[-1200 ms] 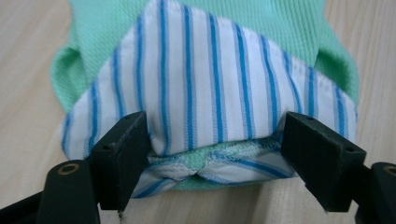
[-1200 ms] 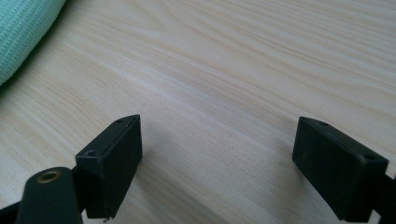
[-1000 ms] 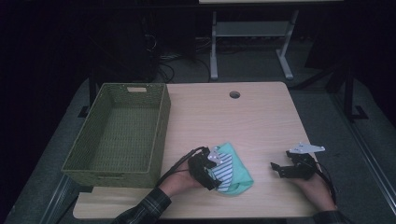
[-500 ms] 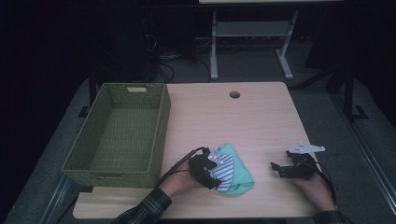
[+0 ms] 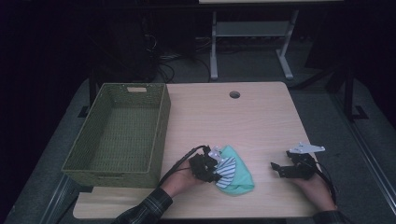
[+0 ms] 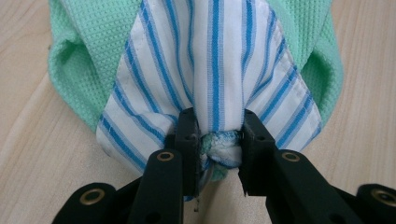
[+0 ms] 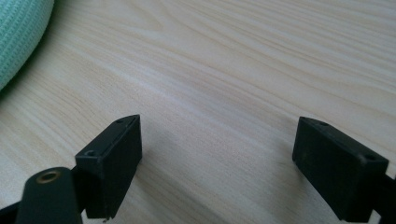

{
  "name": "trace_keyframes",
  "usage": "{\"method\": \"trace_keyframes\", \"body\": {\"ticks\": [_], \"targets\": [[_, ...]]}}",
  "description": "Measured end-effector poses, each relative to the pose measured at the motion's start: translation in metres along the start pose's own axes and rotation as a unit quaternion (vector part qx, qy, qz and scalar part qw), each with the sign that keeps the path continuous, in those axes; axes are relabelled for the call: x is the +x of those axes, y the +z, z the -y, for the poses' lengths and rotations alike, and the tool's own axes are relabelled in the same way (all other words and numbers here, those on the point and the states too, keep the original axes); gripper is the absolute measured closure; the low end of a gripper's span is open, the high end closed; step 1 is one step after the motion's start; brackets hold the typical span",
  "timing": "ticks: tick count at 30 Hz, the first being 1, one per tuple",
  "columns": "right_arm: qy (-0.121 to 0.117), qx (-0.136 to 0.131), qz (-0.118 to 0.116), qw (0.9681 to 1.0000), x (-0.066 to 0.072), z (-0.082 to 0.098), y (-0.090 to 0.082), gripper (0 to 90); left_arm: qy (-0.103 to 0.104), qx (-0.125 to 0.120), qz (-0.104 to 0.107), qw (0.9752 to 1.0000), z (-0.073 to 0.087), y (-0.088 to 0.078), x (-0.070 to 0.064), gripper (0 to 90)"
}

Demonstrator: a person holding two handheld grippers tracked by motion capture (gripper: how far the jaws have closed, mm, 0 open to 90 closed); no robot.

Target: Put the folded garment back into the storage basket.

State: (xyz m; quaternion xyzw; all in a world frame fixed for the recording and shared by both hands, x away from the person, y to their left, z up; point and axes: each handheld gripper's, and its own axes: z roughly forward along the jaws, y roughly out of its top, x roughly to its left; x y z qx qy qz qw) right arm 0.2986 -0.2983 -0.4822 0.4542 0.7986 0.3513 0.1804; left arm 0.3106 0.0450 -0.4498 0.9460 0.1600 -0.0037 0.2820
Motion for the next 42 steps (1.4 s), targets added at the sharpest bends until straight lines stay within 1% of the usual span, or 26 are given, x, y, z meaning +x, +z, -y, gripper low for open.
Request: {"method": "trace_keyframes", "body": {"ticks": [7, 10, 11, 12, 13, 15, 18, 21, 25, 27, 28, 30, 35, 37, 40, 42], "targets": [[0.0, 0.0, 0.0, 1.0, 0.0, 0.0, 0.0, 15.4, 0.002, 0.003, 0.0, 1.0, -0.001, -0.001, 0.0, 72.8], [0.0, 0.0, 0.0, 1.0, 0.0, 0.0, 0.0, 15.4, 0.004, -0.001, 0.001, 1.0, -0.002, -0.003, 0.001, 72.9], [0.0, 0.0, 0.0, 1.0, 0.0, 0.0, 0.0, 15.4, 0.009, 0.002, 0.001, 1.0, -0.003, -0.005, 0.001, 72.9], [0.0, 0.0, 0.0, 1.0, 0.0, 0.0, 0.0, 15.4, 0.01, 0.001, 0.001, 1.0, -0.003, -0.007, 0.001, 72.9], [0.0, 0.0, 0.0, 1.0, 0.0, 0.0, 0.0, 15.4, 0.009, -0.004, 0.002, 0.9999, -0.004, -0.009, 0.002, 72.9], [-0.001, 0.0, 0.0, 1.0, 0.0, 0.0, 0.0, 15.4, 0.0, -0.014, 0.004, 0.9999, -0.005, -0.012, 0.001, 72.9], [-0.001, 0.0, 0.0, 1.0, 0.0, 0.0, 0.0, 15.4, 0.004, -0.014, 0.004, 0.9999, -0.007, -0.017, 0.0, 72.9], [-0.001, 0.0, 0.0, 1.0, 0.0, 0.0, 0.0, 15.4, 0.003, -0.023, 0.006, 0.9997, -0.009, -0.022, -0.002, 72.9], [-0.001, 0.0, 0.0, 1.0, 0.0, 0.0, 0.0, 15.4, 0.001, -0.027, 0.008, 0.9996, -0.012, -0.027, -0.002, 72.8], [-0.001, 0.0, 0.0, 1.0, 0.0, 0.0, 0.0, 15.4, 0.002, -0.031, 0.005, 0.9995, -0.014, -0.031, -0.001, 72.9], [-0.001, 0.0, 0.0, 1.0, 0.0, 0.0, 0.0, 15.4, -0.001, -0.035, 0.006, 0.9994, -0.015, -0.033, -0.001, 72.8], [-0.001, 0.0, 0.0, 1.0, 0.0, 0.0, 0.0, 15.4, -0.002, -0.035, 0.008, 0.9994, -0.016, -0.036, 0.0, 72.9], [-0.001, 0.0, 0.0, 1.0, 0.0, 0.0, 0.0, 15.4, -0.004, -0.041, 0.005, 0.9992, -0.02, -0.045, 0.002, 72.9], [-0.001, 0.0, 0.0, 1.0, 0.0, 0.0, 0.0, 15.4, -0.006, -0.046, 0.006, 0.9989, -0.021, -0.049, 0.003, 73.0], [-0.001, 0.0, 0.0, 1.0, 0.0, 0.0, 0.0, 15.4, -0.007, -0.043, 0.003, 0.999, -0.023, -0.056, 0.004, 73.0], [-0.001, 0.0, 0.0, 1.0, 0.0, 0.0, 0.0, 15.4, -0.01, -0.047, 0.002, 0.9988, -0.024, -0.061, 0.006, 72.9]]}}
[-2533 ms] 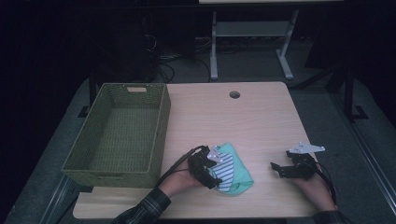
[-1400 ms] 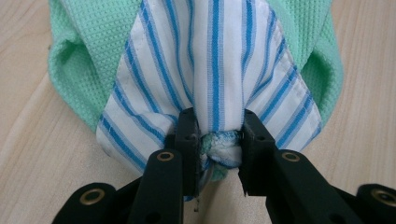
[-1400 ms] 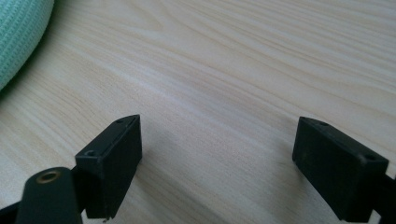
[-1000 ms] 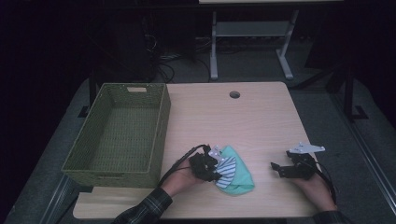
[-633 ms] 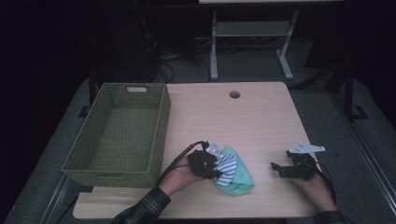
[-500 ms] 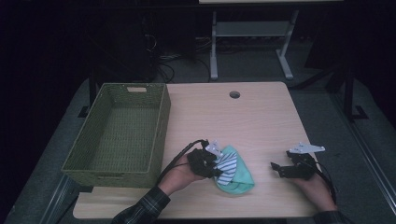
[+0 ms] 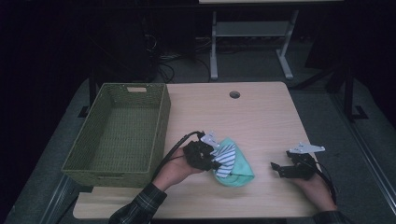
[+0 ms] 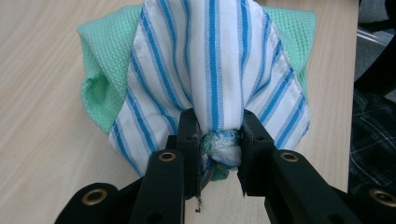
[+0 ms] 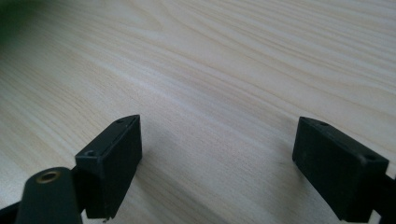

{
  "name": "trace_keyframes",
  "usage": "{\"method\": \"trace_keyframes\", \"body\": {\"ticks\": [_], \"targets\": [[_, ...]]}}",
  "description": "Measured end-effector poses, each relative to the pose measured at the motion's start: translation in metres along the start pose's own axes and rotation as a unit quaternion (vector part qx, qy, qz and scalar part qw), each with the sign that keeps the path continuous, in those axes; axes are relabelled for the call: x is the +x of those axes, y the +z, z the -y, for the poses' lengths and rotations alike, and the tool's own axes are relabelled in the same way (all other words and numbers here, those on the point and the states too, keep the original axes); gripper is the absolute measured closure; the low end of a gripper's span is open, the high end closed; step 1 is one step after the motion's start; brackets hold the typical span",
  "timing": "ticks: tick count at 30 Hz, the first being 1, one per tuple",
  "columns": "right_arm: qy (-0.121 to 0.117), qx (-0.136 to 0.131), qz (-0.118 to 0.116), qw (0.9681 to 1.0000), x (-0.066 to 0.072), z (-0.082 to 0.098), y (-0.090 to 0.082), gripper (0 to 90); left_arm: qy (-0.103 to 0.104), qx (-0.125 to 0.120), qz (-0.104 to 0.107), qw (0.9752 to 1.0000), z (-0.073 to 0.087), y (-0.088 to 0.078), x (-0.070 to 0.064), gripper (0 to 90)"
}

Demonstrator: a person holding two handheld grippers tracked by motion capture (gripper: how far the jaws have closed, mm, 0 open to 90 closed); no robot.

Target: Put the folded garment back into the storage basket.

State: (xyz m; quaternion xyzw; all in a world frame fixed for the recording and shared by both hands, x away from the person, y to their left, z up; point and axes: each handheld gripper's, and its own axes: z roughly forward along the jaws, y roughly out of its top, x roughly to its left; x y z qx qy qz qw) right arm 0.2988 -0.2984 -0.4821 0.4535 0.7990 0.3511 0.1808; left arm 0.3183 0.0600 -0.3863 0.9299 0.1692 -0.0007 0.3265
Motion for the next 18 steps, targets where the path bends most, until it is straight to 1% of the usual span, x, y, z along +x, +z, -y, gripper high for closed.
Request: {"method": "trace_keyframes", "body": {"ticks": [1, 2, 3, 4, 5, 6, 7, 8, 9, 10, 12, 13, 14, 16, 17, 18], "targets": [[0.0, 0.0, 0.0, 1.0, 0.0, 0.0, 0.0, 15.4, 0.004, 0.0, -0.002, 1.0, -0.001, -0.003, 0.001, 73.0], [0.0, 0.0, 0.0, 1.0, 0.0, 0.0, 0.0, 15.3, 0.001, -0.004, -0.002, 1.0, -0.002, -0.006, 0.002, 72.9], [0.001, 0.0, 0.0, 1.0, 0.0, 0.0, 0.0, 15.3, 0.005, -0.004, -0.005, 1.0, -0.002, -0.008, 0.003, 72.9], [0.001, 0.0, 0.0, 1.0, 0.0, 0.0, 0.0, 15.4, 0.003, -0.005, -0.006, 1.0, -0.003, -0.01, 0.004, 73.0], [0.001, 0.0, 0.0, 1.0, 0.0, 0.0, 0.0, 15.4, -0.004, -0.012, -0.007, 0.9999, -0.003, -0.012, 0.003, 72.9], [0.001, 0.0, 0.0, 1.0, 0.0, 0.0, 0.0, 15.3, 0.001, -0.008, -0.008, 0.9999, -0.004, -0.014, 0.004, 72.9], [0.001, 0.0, 0.0, 1.0, 0.0, 0.0, 0.0, 15.4, -0.004, -0.014, -0.01, 0.9999, -0.004, -0.016, 0.004, 72.9], [0.001, 0.0, 0.0, 1.0, 0.0, 0.0, 0.0, 15.4, 0.006, -0.008, -0.012, 0.9999, -0.005, -0.02, 0.006, 72.9], [0.001, 0.0, 0.0, 1.0, 0.0, 0.0, 0.0, 15.4, -0.004, -0.017, -0.012, 0.9998, -0.005, -0.021, 0.005, 72.9], [0.0, 0.0, 0.0, 1.0, 0.0, 0.0, 0.0, 15.4, 0.001, -0.014, -0.013, 0.9998, -0.006, -0.024, 0.007, 72.9], [0.001, 0.0, 0.0, 1.0, 0.0, 0.0, 0.0, 15.3, 0.0, -0.016, -0.018, 0.9997, -0.007, -0.027, 0.008, 72.9], [0.001, 0.0, 0.0, 1.0, 0.0, 0.0, 0.0, 15.4, 0.004, -0.011, -0.019, 0.9998, -0.007, -0.029, 0.009, 72.9], [0.0, 0.0, 0.0, 1.0, 0.0, 0.0, 0.0, 15.4, 0.001, -0.016, -0.02, 0.9997, -0.008, -0.031, 0.01, 72.9], [0.0, 0.0, 0.0, 1.0, 0.0, 0.0, 0.0, 15.3, 0.0, -0.018, -0.023, 0.9996, -0.008, -0.035, 0.012, 72.9], [0.0, 0.0, 0.0, 1.0, 0.0, 0.0, 0.0, 15.4, -0.006, -0.023, -0.024, 0.9994, -0.009, -0.036, 0.011, 72.9], [0.0, 0.0, 0.0, 1.0, 0.0, 0.0, 0.0, 15.4, -0.003, -0.022, -0.025, 0.9995, -0.009, -0.038, 0.013, 72.9]]}}
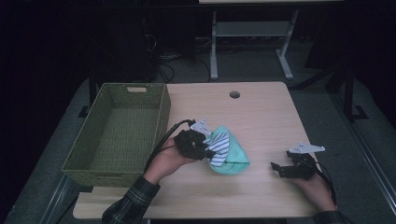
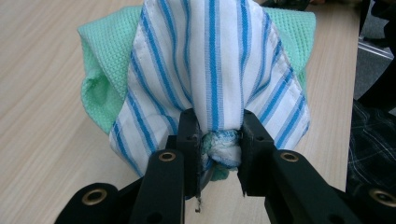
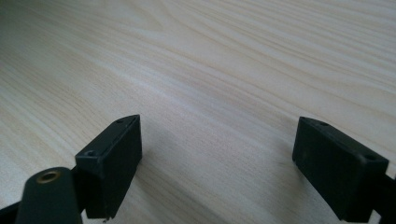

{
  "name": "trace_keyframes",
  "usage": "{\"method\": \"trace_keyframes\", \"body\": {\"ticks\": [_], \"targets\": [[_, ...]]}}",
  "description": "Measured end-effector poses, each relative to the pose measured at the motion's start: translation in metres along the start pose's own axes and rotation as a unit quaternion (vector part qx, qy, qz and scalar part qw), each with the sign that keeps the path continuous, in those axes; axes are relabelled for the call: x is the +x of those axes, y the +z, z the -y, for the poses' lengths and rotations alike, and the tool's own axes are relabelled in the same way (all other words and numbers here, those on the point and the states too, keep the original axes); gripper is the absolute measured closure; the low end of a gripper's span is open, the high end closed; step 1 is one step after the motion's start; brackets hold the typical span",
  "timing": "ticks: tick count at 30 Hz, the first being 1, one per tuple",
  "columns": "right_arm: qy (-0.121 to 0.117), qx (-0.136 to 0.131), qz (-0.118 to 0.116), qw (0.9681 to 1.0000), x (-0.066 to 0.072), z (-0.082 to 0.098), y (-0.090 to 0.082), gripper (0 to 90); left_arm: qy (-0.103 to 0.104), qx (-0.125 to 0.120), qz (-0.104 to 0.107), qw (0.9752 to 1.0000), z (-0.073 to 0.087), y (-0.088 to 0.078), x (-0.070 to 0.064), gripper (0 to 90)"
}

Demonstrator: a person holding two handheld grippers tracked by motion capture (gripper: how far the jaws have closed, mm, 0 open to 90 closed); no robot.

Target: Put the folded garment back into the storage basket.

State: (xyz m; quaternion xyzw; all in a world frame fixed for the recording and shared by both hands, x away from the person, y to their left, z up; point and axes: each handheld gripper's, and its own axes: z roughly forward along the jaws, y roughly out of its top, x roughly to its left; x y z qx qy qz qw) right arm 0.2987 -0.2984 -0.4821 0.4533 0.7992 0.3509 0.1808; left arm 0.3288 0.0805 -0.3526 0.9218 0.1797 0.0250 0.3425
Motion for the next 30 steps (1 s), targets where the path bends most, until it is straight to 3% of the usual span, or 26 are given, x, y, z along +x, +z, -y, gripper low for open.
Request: {"method": "trace_keyframes", "body": {"ticks": [17, 30], "targets": [[0.0, 0.0, 0.0, 1.0, 0.0, 0.0, 0.0, 15.4, -0.024, -0.021, -0.01, 0.9994, 0.001, -0.036, 0.02, 72.9], [0.001, 0.0, 0.0, 1.0, 0.0, 0.0, 0.0, 15.4, -0.047, -0.035, -0.039, 0.9975, 0.015, -0.069, 0.036, 72.9]]}}
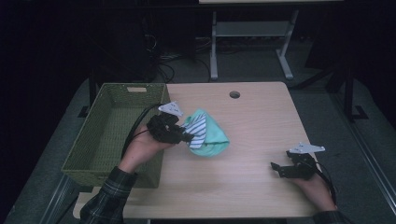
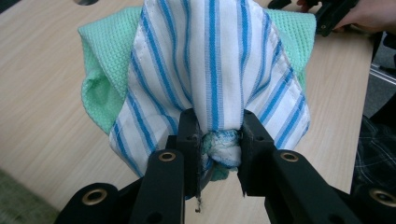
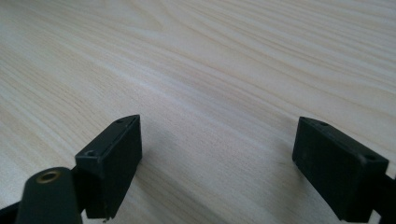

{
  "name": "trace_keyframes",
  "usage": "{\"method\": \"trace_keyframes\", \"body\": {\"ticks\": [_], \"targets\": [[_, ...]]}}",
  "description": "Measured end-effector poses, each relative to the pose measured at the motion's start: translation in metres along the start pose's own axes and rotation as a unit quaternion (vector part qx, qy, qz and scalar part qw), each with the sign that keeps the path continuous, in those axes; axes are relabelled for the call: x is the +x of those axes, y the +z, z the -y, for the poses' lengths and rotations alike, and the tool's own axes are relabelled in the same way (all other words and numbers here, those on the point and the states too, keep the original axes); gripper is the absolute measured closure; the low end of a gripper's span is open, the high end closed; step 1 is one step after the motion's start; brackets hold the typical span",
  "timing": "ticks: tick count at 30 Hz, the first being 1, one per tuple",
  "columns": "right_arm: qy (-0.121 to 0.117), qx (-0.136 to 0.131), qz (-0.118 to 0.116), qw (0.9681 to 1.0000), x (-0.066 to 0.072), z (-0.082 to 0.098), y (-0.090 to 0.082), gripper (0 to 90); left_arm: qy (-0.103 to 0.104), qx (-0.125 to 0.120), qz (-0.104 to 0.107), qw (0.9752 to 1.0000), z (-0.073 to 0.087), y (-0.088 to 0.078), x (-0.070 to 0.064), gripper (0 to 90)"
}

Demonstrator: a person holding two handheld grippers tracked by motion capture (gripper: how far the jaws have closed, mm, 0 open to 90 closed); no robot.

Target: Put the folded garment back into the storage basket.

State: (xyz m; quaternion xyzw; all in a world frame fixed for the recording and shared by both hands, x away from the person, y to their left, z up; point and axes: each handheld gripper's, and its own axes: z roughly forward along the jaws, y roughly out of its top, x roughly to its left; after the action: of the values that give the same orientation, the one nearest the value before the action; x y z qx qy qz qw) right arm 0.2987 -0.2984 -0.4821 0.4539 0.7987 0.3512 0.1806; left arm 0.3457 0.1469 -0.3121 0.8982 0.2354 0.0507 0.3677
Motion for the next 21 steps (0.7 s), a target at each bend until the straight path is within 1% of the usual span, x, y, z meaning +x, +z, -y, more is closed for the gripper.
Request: {"method": "trace_keyframes", "body": {"ticks": [5, 6, 7, 8, 11, 21], "targets": [[0.001, 0.0, 0.0, 1.0, 0.0, 0.0, 0.0, 15.4, -0.005, 0.0, -0.018, 0.9998, 0.006, -0.012, 0.006, 72.9], [0.001, 0.0, 0.001, 1.0, 0.0, 0.0, 0.0, 15.4, -0.01, -0.002, -0.021, 0.9997, 0.008, -0.014, 0.007, 72.9], [0.001, 0.0, 0.001, 1.0, 0.0, 0.0, 0.0, 15.4, -0.009, 0.0, -0.022, 0.9997, 0.009, -0.016, 0.009, 72.9], [0.001, 0.0, 0.001, 1.0, 0.0, 0.0, 0.0, 15.4, -0.014, -0.002, -0.025, 0.9996, 0.01, -0.018, 0.009, 72.9], [0.0, 0.0, 0.001, 1.0, 0.0, 0.0, 0.0, 15.4, -0.017, -0.002, -0.034, 0.9993, 0.014, -0.025, 0.013, 72.9], [0.002, -0.001, 0.003, 1.0, 0.0, 0.0, 0.0, 15.4, -0.036, -0.01, -0.065, 0.9972, 0.026, -0.049, 0.026, 72.9]]}}
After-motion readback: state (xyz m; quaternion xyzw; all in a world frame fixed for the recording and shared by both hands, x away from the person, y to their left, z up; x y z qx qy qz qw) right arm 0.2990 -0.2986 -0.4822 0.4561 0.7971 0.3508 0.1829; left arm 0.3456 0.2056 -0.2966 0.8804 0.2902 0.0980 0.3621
